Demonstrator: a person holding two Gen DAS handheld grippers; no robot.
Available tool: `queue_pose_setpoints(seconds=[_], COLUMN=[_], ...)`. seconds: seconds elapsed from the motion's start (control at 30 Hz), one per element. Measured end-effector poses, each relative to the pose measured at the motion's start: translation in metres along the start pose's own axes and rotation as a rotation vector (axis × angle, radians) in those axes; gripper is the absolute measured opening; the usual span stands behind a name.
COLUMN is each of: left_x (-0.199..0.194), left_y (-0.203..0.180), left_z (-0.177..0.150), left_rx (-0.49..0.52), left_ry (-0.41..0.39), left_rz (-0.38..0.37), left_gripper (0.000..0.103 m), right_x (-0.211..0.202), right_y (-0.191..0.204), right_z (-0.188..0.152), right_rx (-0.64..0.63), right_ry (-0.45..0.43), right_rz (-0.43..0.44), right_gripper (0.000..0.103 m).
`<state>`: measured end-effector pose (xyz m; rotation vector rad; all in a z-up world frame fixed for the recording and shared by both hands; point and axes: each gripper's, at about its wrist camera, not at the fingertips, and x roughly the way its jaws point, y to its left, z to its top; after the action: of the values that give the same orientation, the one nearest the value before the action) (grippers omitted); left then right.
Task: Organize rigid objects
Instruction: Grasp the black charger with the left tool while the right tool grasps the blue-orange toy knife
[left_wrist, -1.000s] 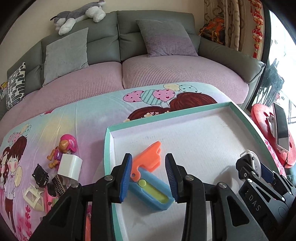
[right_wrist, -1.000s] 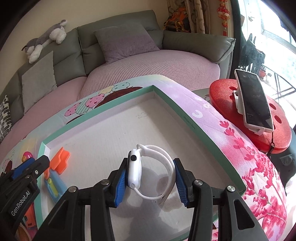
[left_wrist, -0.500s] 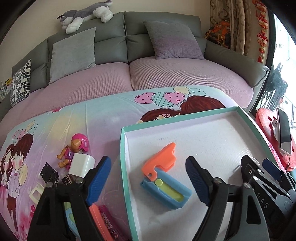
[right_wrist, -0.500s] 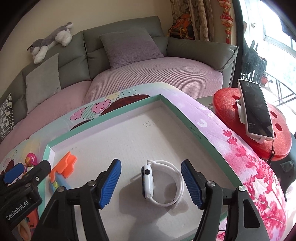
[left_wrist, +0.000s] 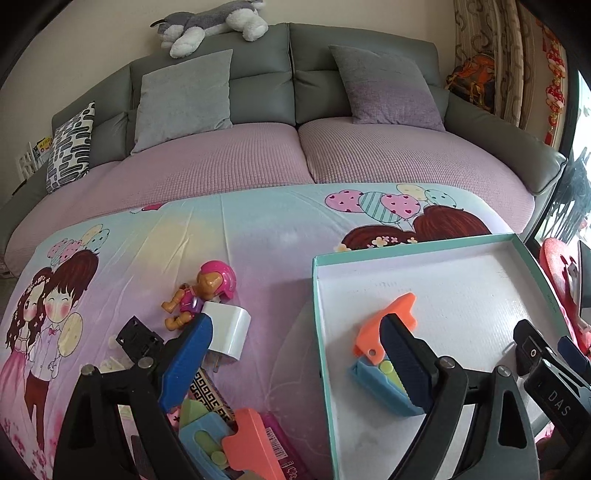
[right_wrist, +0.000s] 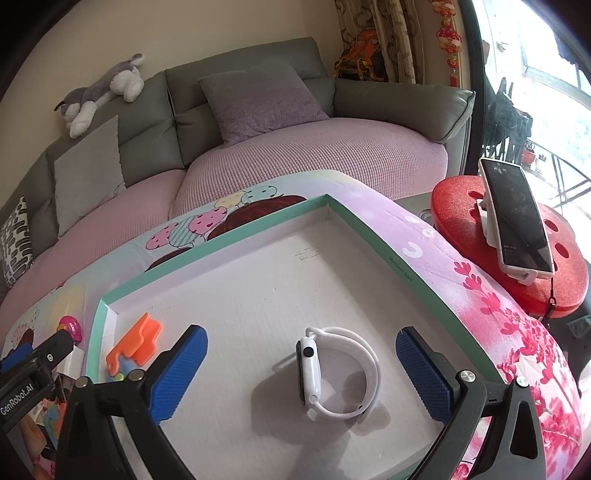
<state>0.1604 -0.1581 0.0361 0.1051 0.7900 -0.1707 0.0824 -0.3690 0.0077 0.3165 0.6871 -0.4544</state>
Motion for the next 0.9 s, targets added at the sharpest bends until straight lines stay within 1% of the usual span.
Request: queue_pose_setpoints(seconds=[0.07,0.1,0.3,0.4,0.53,0.67,0.8,0.9], left_x=[-0.002,-0.003,-0.012,-0.021,-0.031,-0.039,-0.043,-0.043], left_y=[0.01,0.015,0.05,0.071,0.102,0.135,0.163,0.18], left_z=[0.001,0.002,0.001,-0.002,-0.006,-0.014,-0.024,-0.033], left_rx=[-0.02,-0.033,-0.113,-0.166,-0.225,-0.302,-0.363,-0.394], left_ry=[-0.008,-0.013,-0.035,-0.051,-0.064,-0.056,-0.023,0.007], left_rz=[0.014,0.015,0.024,0.02,0.049,0.073,0.123,0.149], left_gripper=[0.101,0.103,0.103,0.103,0.103,0.103,0.103,0.103], right_x=[0.0,-0.001,-0.008,-0.015,-0.025,-0.032,-0.038,-0.042], right_y=[0.002,0.003,0.012,0.022,0.045,0.076,0.113,0.136], right_z=[0.0,0.001,0.003,0.005,0.005,0.002,-0.008,-0.019], right_rx=[-0.002,-0.002,-0.001,-0.011,-0.041,-0.092,-0.183,-0.232], right_ry=[-0.006,-0.01,-0.043,-0.066,-0.092,-0.092,-0.073,-0.042], right_rz=[-0.002,0.0,0.036,0.067,0.131,0.225,0.297,0.365], right_gripper=[0.103,0.103,0.103,0.103,0.103,0.103,0.103,0.103])
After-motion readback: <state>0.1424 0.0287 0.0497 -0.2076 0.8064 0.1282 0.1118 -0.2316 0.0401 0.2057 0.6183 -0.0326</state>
